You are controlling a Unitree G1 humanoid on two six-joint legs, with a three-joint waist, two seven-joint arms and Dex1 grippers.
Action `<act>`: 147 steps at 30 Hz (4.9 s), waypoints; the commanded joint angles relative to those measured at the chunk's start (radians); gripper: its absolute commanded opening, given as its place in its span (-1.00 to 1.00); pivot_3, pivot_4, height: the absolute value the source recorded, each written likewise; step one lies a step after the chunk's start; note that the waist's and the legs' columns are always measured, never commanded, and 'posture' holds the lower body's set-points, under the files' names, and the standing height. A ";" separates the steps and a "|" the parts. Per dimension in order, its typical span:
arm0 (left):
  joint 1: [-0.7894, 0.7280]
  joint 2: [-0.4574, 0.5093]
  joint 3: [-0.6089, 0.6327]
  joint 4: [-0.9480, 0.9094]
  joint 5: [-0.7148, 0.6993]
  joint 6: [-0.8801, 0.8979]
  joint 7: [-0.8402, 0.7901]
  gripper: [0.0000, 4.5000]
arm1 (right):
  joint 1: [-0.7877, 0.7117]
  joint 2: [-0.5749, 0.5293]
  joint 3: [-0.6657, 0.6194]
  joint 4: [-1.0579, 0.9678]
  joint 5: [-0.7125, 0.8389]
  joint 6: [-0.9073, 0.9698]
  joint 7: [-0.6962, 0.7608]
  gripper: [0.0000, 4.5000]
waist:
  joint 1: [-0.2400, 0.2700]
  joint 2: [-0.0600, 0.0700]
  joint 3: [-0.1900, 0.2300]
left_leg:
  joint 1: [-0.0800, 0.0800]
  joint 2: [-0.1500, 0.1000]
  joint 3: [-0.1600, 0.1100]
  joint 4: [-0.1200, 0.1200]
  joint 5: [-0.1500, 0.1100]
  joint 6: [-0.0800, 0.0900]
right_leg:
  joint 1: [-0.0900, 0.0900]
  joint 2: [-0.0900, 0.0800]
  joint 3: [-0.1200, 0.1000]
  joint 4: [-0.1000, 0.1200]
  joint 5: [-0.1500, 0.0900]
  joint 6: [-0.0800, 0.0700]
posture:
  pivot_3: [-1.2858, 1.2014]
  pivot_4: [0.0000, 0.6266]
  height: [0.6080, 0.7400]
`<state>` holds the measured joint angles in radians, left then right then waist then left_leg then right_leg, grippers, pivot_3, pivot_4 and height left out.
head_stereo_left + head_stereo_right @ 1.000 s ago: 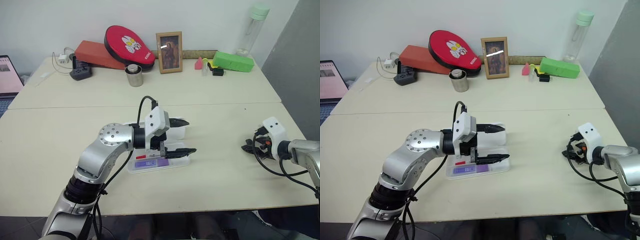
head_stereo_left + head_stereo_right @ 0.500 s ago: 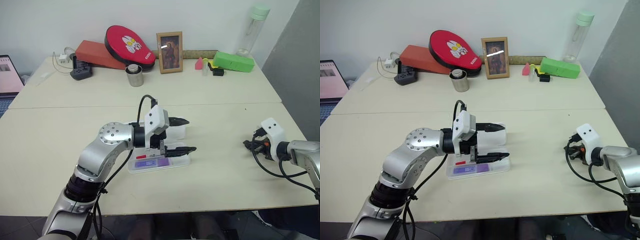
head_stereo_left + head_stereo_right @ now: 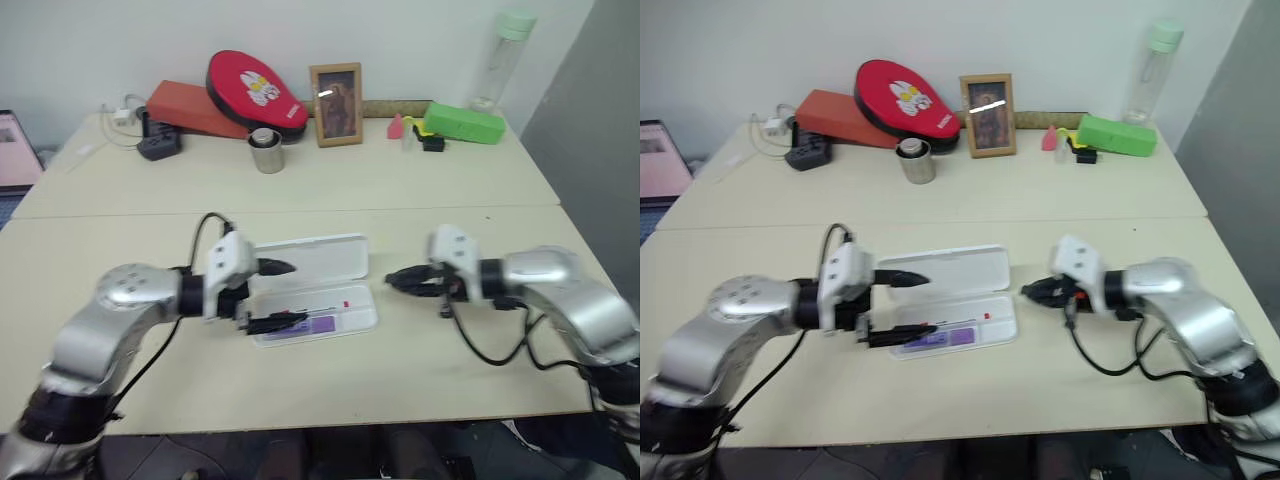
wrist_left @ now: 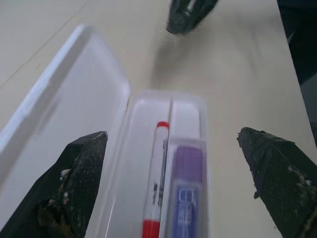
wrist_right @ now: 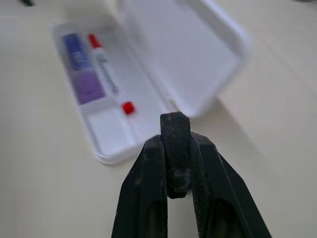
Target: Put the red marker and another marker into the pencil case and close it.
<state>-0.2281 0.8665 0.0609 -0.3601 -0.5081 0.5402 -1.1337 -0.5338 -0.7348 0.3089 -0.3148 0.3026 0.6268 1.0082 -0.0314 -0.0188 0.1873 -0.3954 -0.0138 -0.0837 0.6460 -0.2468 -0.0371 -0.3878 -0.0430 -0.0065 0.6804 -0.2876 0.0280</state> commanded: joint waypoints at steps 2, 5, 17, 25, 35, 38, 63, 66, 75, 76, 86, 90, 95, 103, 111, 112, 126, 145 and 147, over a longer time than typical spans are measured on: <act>0.086 0.054 0.116 -0.089 -0.056 0.021 -0.007 1.00 | -0.068 0.062 0.105 0.074 -0.078 -0.073 0.039 -0.87 | 0.004 -0.001 0.000 | -0.001 0.000 0.000 0.000 0.000 0.000 | 0.000 0.000 -0.001 -0.001 0.000 0.000 | 0.03 -0.52 1.00; 0.130 0.062 0.150 -0.128 -0.080 0.038 0.008 1.00 | -0.084 0.100 0.134 0.113 -0.097 -0.089 0.054 -0.87 | 0.006 -0.001 0.000 | -0.001 0.001 0.000 0.000 0.000 0.000 | 0.000 0.000 -0.001 0.000 0.000 0.000 | 0.03 -0.52 1.00; 0.193 0.066 0.201 -0.196 -0.104 0.072 0.082 1.00 | -0.098 0.122 0.187 0.180 -0.168 -0.123 0.127 -0.72 | 0.003 -0.001 0.000 | 0.000 0.005 0.000 0.000 0.000 0.000 | 0.000 0.004 0.000 0.000 0.001 -0.003 | 0.03 -0.52 1.00; 0.186 0.072 0.192 -0.197 -0.108 0.072 0.100 1.00 | -0.113 0.150 0.164 0.187 -0.167 -0.118 0.142 0.13 | 0.003 -0.001 0.000 | 0.001 0.006 0.001 0.000 0.000 0.000 | -0.001 0.005 0.000 0.000 0.001 -0.003 | 0.03 -0.52 1.00; 0.170 0.065 0.180 -0.198 -0.115 0.076 0.115 1.00 | -0.123 0.161 0.079 0.120 -0.070 -0.061 0.166 0.97 | 0.003 0.000 0.000 | 0.001 0.006 0.001 0.000 0.000 0.000 | -0.001 0.005 0.000 0.000 0.001 -0.003 | 0.03 -0.52 1.00; 0.178 0.055 0.219 -0.207 -0.156 0.096 0.129 1.00 | -0.145 0.178 -0.049 0.055 0.094 0.009 0.187 0.97 | 0.004 0.000 0.000 | 0.001 0.006 0.000 0.000 0.000 0.000 | -0.001 0.005 0.000 0.000 0.001 -0.003 | 0.03 -0.52 1.00; 0.219 0.008 0.529 -0.213 -0.397 0.191 0.341 1.00 | -0.672 0.413 -0.031 1.095 -0.221 -0.332 0.085 -0.37 | -0.001 0.000 0.000 | -0.001 0.007 0.005 -0.001 0.000 -0.001 | -0.007 0.006 0.006 0.001 0.003 -0.006 | 0.03 -0.52 1.00; 0.223 0.008 0.537 -0.215 -0.408 0.189 0.353 1.00 | -0.672 0.415 -0.028 1.099 -0.232 -0.343 0.113 -0.68 | -0.001 0.000 0.000 | -0.001 0.007 0.006 -0.001 0.000 -0.001 | -0.007 0.006 0.006 0.001 0.003 -0.006 | 0.03 -0.52 1.00; 0.226 0.009 0.539 -0.217 -0.428 0.187 0.371 1.00 | -0.642 0.414 -0.015 1.041 -0.254 -0.347 0.194 -0.98 | -0.001 0.000 0.000 | -0.001 0.007 0.005 -0.001 0.000 -0.001 | -0.007 0.006 0.006 0.001 0.003 -0.006 | 0.03 -0.52 1.00; 0.225 0.010 0.537 -0.216 -0.430 0.187 0.369 1.00 | -0.632 0.408 -0.009 1.017 -0.251 -0.339 0.218 -0.98 | -0.001 0.000 0.000 | -0.001 0.007 0.005 -0.001 0.000 -0.001 | -0.007 0.006 0.006 0.001 0.003 -0.006 | 0.03 -0.52 1.00; 0.226 0.033 0.515 -0.215 -0.428 0.187 0.344 1.00 | -0.513 0.345 0.011 0.738 -0.207 -0.255 0.371 -0.98 | 0.000 0.000 0.000 | -0.001 0.007 0.005 -0.001 0.000 -0.001 | -0.007 0.006 0.006 0.001 0.003 -0.006 | 0.03 -0.52 1.00; 0.223 0.040 0.497 -0.217 -0.432 0.188 0.331 1.00 | -0.454 0.320 0.014 0.599 -0.172 -0.233 0.413 -0.98 | 0.000 0.000 0.000 | -0.002 0.008 0.005 -0.001 0.000 -0.001 | -0.007 0.005 0.006 0.001 0.003 -0.006 | 0.03 -0.52 1.00; 0.223 0.047 0.465 -0.218 -0.415 0.180 0.309 1.00 | -0.379 0.295 0.041 0.477 -0.163 -0.238 0.427 -0.98 | 0.000 0.000 0.000 | -0.001 0.008 0.004 -0.001 0.000 -0.001 | -0.007 0.006 0.006 0.001 0.003 -0.006 | 0.03 -0.52 1.00; 0.262 0.080 0.429 -0.243 -0.425 0.181 0.205 1.00 | -0.278 0.283 0.168 0.449 -0.290 -0.320 0.350 -0.98 | -0.001 0.000 0.000 | -0.001 0.008 0.005 -0.001 0.000 -0.001 | -0.006 0.006 0.006 0.001 0.003 -0.006 | 0.03 -0.52 1.00; 0.288 0.124 0.383 -0.239 -0.374 0.163 0.123 1.00 | -0.240 0.307 0.226 0.549 -0.379 -0.362 0.275 -0.98 | -0.002 0.000 0.000 | 0.005 0.008 0.005 -0.002 0.000 -0.001 | -0.001 0.007 0.007 0.000 0.003 -0.006 | 0.03 -0.52 1.00; 0.283 0.122 0.380 -0.238 -0.373 0.164 0.125 1.00 | -0.236 0.304 0.230 0.551 -0.384 -0.363 0.275 -0.98 | -0.002 0.000 0.000 | 0.008 0.008 0.006 -0.002 0.000 -0.001 | 0.000 0.007 0.007 0.000 0.003 -0.006 | 0.03 -0.52 1.00; 0.214 0.074 0.382 -0.176 -0.346 0.181 0.239 1.00 | -0.195 0.290 0.002 0.425 -0.148 -0.193 0.283 -0.98 | 0.002 0.000 0.000 | 0.013 0.008 0.007 -0.003 0.000 -0.001 | 0.004 0.007 0.014 0.000 0.002 -0.007 | 0.03 -0.52 1.00; 0.071 0.073 0.356 0.366 -0.039 -0.061 0.246 1.00 | -0.121 0.049 -0.335 0.340 -0.021 0.029 -0.010 0.49 | 0.000 0.000 0.000 | 0.009 0.008 0.010 -0.005 -0.001 -0.001 | -0.001 0.007 0.017 0.000 0.002 -0.006 | 0.03 -0.52 1.00; 0.057 0.071 0.345 0.391 -0.023 -0.073 0.240 1.00 | -0.107 0.043 -0.337 0.319 -0.011 0.033 -0.014 0.73 | 0.000 0.000 0.000 | 0.009 0.008 0.010 -0.005 -0.001 -0.001 | -0.001 0.006 0.017 0.000 0.002 -0.006 | 0.03 -0.52 1.00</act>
<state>-0.1558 0.9244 0.4055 0.0180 -0.5467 0.4915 -0.8856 -0.6400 -0.6690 0.0100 0.0541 0.2686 0.6606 1.0005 -0.0312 -0.0192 0.1878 -0.3865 -0.0056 -0.0733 0.6413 -0.2479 -0.0380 -0.3891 -0.0367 0.0104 0.6805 -0.2852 0.0218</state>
